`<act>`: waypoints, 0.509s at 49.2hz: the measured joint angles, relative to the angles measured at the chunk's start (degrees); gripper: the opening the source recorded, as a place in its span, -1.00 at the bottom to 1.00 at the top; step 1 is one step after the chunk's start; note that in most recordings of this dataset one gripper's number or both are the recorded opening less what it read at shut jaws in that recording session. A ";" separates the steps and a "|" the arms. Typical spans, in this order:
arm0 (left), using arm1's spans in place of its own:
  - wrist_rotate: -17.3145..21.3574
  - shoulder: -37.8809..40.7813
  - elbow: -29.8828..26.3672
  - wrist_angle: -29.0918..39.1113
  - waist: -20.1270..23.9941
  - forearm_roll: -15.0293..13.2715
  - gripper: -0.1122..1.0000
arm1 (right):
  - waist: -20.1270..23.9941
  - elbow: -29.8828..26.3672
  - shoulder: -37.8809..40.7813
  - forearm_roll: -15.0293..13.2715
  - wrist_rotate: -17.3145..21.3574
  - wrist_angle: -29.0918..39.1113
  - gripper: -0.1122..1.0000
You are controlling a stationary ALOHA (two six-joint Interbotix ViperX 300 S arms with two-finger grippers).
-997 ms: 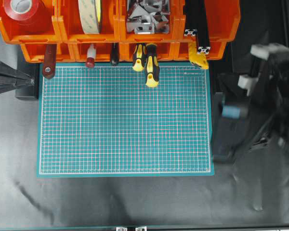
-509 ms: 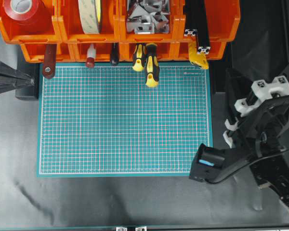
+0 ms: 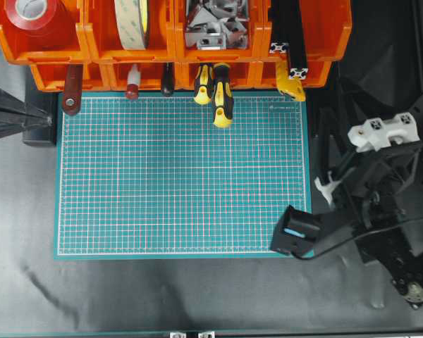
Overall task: Pick frame from container rack with right arm.
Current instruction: 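Move the right gripper up to the black extrusion bar in the rack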
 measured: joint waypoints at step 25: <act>0.00 0.09 0.00 0.00 0.00 -0.09 -0.81 | -8.26 0.18 3.96 -3.60 -0.09 -7.12 0.69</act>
